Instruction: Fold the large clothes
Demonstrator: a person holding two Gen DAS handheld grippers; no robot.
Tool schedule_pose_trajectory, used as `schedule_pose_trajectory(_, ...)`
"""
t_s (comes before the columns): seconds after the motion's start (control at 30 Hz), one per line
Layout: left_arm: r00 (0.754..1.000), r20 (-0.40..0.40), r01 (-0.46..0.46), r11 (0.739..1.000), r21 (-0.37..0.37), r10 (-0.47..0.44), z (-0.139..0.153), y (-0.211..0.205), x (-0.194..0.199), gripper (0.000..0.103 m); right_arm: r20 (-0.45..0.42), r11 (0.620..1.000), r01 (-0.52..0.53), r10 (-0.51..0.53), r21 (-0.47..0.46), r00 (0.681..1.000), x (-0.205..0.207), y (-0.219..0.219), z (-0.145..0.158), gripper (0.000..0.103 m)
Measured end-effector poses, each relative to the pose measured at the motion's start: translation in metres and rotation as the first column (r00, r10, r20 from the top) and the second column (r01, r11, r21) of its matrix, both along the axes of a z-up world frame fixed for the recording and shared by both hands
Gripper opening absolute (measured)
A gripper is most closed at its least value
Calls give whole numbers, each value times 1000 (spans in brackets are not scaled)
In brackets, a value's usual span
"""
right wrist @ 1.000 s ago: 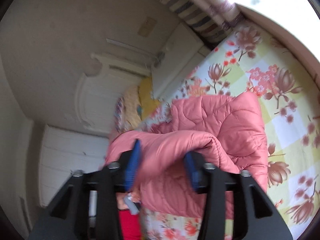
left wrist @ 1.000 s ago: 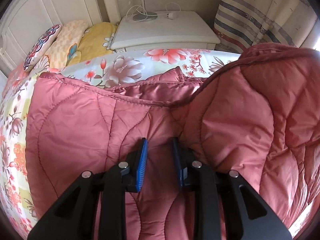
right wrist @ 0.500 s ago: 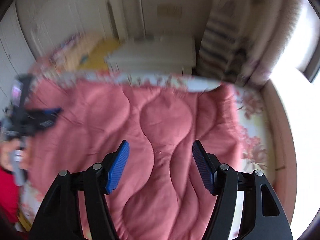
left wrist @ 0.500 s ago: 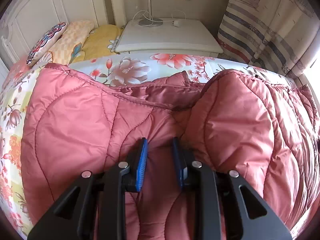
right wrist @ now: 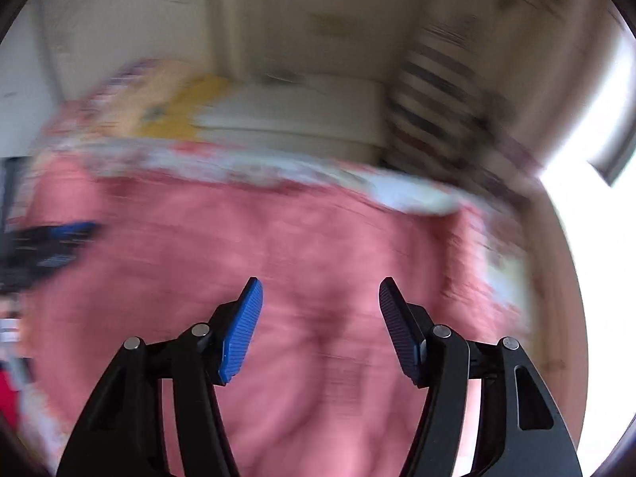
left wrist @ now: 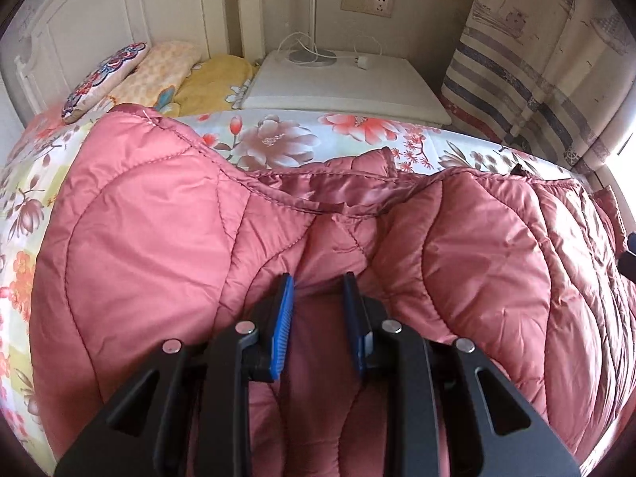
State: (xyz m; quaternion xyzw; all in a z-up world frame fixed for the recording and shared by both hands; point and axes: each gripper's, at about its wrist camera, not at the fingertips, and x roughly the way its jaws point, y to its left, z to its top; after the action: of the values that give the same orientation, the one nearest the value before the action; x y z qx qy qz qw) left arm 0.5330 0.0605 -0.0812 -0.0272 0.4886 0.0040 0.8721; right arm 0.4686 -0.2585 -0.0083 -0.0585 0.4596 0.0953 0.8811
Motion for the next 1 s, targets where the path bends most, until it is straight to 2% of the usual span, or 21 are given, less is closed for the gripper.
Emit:
schedule_pose_trajectory(0.1, 1000, -1, -10, 1000, -11, 10, 0, 0, 0, 26, -41, 992, -117, 119, 44, 992, 11, 44, 1, 61)
schedule_pose_trajectory(0.17, 1000, 3, -9, 1000, -25, 9, 0, 2, -1, 26, -54, 990, -139, 138, -8, 989, 26, 69, -13, 61)
schedule_pose_trajectory(0.2, 1000, 3, -8, 999, -33, 8, 0, 3, -1, 26, -98, 990, -142, 139, -21, 985, 36, 77, -27, 61)
schedule_pose_trajectory(0.23, 1000, 3, -12, 999, -53, 12, 3, 8, -1, 26, -149, 992, -126, 121, -27, 981, 46, 80, -47, 65)
schedule_pose_trajectory(0.3, 1000, 3, -25, 998, -65, 25, 11, 17, -4, 26, -148, 993, -110, 105, -32, 983, 51, 81, -66, 71)
schedule_pose_trajectory(0.37, 999, 2, -45, 998, -53, 45, 25, 27, -8, 26, -141, 993, -111, 105, -38, 984, 51, 80, -66, 73)
schedule_pose_trajectory(0.5, 997, 32, -76, 997, -10, 76, 49, 47, -6, 40, -147, 994, -103, 97, -31, 984, 51, 76, -68, 76)
schedule_pose_trajectory(0.57, 994, 7, -108, 991, 75, 107, 40, 57, 8, 40, -143, 994, -102, 97, -30, 985, 51, 77, -67, 77)
schedule_pose_trajectory(0.63, 989, -63, -127, 988, 84, 133, 19, 68, 21, 39, -135, 995, -97, 93, -24, 986, 52, 76, -68, 78)
schedule_pose_trajectory(0.73, 989, -27, -144, 984, 100, 148, 2, 74, 24, 40, -118, 997, -74, 72, -11, 990, 55, 77, -66, 78)
schedule_pose_trajectory(0.8, 989, -13, -141, 981, 131, 144, 1, 69, 22, 39, -102, 999, -41, 41, -6, 994, 51, 78, -55, 78)
schedule_pose_trajectory(0.83, 990, -10, -139, 980, 139, 142, 1, 68, 22, 39, -79, 998, -50, 52, 32, 995, 44, 82, -43, 78)
schedule_pose_trajectory(0.9, 990, -9, -142, 982, 124, 144, 1, 69, 22, 39, -20, 989, -118, 120, 87, 993, 29, 95, -22, 78)
schedule_pose_trajectory(1.0, 990, -4, -143, 984, 108, 144, 1, 71, 21, 40, 44, 969, -234, 231, 74, 972, 8, 125, -10, 78)
